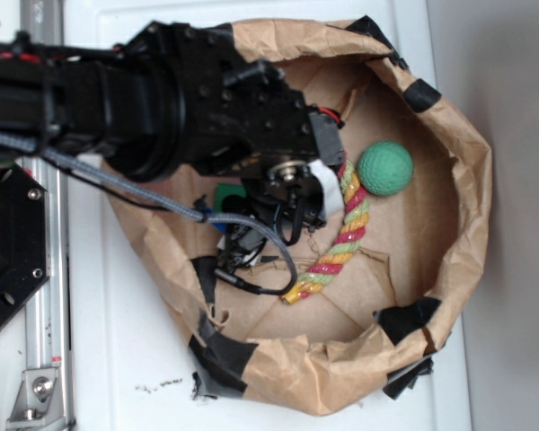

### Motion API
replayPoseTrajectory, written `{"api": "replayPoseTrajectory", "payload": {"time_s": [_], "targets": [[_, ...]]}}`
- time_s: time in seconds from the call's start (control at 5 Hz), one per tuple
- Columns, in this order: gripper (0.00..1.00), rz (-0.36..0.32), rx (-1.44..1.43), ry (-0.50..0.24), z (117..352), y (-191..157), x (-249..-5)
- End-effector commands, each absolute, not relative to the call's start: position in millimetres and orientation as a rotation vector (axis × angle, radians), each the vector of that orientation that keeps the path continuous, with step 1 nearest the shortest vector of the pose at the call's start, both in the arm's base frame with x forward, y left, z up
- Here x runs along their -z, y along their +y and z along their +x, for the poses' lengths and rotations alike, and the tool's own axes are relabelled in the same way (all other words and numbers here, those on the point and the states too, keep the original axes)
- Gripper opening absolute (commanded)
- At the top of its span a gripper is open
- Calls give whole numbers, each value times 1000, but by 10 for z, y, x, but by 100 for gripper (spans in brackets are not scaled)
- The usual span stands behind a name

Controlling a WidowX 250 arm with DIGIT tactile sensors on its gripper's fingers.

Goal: Grab the green block.

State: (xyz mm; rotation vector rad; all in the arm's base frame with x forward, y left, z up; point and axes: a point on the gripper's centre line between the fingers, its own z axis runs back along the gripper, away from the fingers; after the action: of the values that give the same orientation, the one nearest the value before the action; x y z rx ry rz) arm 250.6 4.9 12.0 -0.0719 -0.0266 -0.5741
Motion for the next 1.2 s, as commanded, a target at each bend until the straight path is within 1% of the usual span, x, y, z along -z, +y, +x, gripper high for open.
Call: {"api": "replayPoseTrajectory", "payload": {"time_s": [0.0, 0.2, 0.4, 0.6, 0.8, 1.0], "targets": [[0, -11, 540, -116, 2474, -27, -546], [0, 12, 496, -179, 2514, -50, -1042], [0, 58, 323, -138, 2627, -49, -1534], [0, 49, 188, -63, 2746, -3, -1807], [0, 59, 144, -43, 2788, -41, -1756], [0, 43, 103, -58, 2788, -72, -1670]]}}
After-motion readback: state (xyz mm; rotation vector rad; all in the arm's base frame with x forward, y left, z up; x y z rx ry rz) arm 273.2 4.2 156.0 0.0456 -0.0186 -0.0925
